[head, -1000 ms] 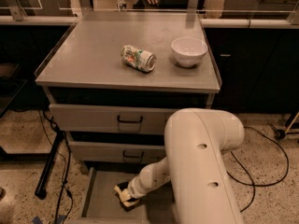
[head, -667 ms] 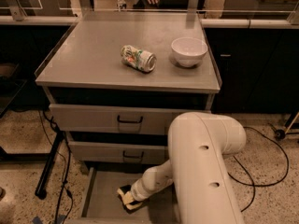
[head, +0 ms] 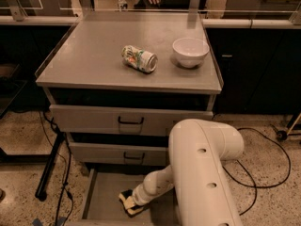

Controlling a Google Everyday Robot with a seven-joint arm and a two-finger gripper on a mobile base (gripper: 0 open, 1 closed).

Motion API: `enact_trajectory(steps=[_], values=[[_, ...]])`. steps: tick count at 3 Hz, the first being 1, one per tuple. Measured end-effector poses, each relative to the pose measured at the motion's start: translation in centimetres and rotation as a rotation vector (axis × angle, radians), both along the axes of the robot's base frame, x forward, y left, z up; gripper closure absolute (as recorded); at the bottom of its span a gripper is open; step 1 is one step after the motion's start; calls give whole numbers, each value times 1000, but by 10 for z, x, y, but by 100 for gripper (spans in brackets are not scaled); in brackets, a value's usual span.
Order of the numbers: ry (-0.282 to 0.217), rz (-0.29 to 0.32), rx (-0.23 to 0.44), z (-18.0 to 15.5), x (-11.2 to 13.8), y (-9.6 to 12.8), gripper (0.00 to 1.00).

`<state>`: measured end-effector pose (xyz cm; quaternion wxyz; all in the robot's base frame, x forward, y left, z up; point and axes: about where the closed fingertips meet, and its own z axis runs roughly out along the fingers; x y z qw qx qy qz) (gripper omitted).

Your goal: Place sponge into bottom drawer

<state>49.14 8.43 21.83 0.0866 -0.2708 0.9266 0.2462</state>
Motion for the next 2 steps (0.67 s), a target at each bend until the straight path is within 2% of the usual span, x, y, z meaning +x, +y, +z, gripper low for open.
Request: enact_trajectory(steps=[2], values=[[15, -38, -29, -34, 2, -4, 100]])
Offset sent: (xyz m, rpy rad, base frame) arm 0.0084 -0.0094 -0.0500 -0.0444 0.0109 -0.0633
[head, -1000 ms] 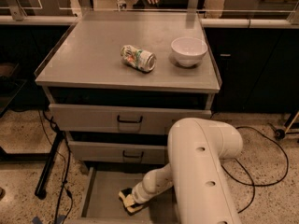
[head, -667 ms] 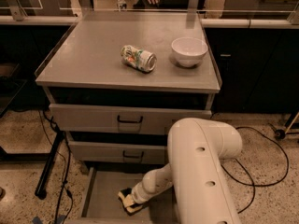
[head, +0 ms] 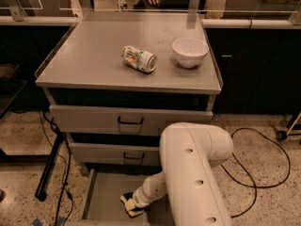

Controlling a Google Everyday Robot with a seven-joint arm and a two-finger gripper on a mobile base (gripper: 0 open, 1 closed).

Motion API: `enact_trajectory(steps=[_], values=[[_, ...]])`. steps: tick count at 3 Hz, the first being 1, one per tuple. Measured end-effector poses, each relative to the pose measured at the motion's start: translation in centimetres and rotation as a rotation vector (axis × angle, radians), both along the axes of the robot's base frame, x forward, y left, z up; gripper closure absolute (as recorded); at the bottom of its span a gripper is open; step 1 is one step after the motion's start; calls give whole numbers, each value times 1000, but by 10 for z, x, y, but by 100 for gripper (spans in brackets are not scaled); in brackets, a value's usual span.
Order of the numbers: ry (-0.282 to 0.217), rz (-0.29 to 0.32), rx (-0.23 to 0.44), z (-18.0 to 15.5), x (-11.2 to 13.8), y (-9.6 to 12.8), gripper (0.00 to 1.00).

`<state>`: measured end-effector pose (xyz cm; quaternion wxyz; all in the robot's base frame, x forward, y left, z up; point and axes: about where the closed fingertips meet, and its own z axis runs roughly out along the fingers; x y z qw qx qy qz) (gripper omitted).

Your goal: Place sponge into bottom drawer

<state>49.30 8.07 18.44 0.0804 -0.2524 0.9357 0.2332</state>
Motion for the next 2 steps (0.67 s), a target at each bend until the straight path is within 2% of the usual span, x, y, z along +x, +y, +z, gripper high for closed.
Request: enact_trajectory(steps=[2], values=[[-18, -33, -7, -8, 18, -3, 100]])
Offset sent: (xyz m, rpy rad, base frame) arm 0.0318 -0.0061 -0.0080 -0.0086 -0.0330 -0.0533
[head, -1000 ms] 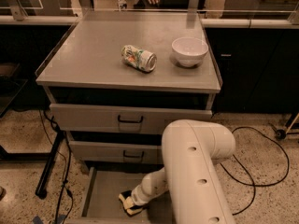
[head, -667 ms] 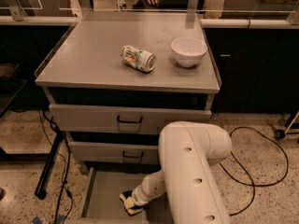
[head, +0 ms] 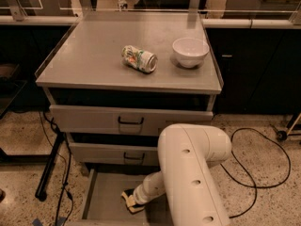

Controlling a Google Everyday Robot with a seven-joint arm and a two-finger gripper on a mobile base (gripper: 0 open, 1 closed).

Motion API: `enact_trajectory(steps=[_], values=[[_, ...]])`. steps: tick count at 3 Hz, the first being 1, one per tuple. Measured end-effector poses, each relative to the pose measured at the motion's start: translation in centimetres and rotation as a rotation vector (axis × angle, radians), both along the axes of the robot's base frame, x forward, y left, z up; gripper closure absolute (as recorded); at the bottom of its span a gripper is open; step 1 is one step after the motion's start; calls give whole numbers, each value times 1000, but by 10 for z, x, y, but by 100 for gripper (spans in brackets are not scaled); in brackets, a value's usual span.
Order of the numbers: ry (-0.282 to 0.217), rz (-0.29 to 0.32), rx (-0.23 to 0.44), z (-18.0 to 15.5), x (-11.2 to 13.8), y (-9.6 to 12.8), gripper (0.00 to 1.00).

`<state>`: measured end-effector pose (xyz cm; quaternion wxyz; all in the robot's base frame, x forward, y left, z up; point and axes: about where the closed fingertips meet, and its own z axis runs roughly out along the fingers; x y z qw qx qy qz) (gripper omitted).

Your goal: Place sponge into bottom drawer

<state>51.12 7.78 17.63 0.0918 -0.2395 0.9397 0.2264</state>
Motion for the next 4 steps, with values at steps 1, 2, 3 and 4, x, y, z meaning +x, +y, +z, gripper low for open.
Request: enact_trajectory(steps=[1, 2, 3, 4], values=[[-8, -3, -1, -5, 7, 4, 100], [12, -9, -1, -21, 5, 5, 100], [19, -20, 1, -33, 6, 5, 100], [25, -29, 4, -39, 5, 6, 100]])
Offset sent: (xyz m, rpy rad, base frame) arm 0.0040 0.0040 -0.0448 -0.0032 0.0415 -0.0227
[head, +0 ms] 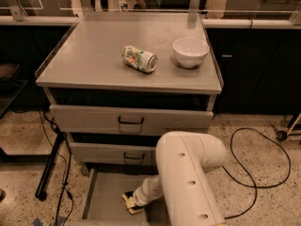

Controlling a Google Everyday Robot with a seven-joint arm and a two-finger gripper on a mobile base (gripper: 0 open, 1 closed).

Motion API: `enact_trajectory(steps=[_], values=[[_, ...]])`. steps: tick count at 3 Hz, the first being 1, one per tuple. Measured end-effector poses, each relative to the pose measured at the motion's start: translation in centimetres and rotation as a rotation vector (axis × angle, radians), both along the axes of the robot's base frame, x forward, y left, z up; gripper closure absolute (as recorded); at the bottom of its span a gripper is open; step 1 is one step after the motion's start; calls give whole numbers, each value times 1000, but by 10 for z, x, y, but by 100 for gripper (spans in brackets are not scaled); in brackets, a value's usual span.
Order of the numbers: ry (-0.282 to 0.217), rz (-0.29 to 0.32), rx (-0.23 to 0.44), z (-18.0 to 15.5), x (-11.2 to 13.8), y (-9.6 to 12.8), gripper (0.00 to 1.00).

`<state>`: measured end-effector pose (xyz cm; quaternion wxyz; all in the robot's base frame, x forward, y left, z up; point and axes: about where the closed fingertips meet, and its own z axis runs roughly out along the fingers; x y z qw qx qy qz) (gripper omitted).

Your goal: Place sponge into bottom drawer

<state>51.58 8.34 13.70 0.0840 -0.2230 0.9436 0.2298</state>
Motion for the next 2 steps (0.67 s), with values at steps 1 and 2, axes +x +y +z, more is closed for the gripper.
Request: enact_trajectory(steps=[1, 2], values=[[5, -6, -1, -2, -1, 0, 100], [31, 0, -23, -12, -6, 4, 100]])
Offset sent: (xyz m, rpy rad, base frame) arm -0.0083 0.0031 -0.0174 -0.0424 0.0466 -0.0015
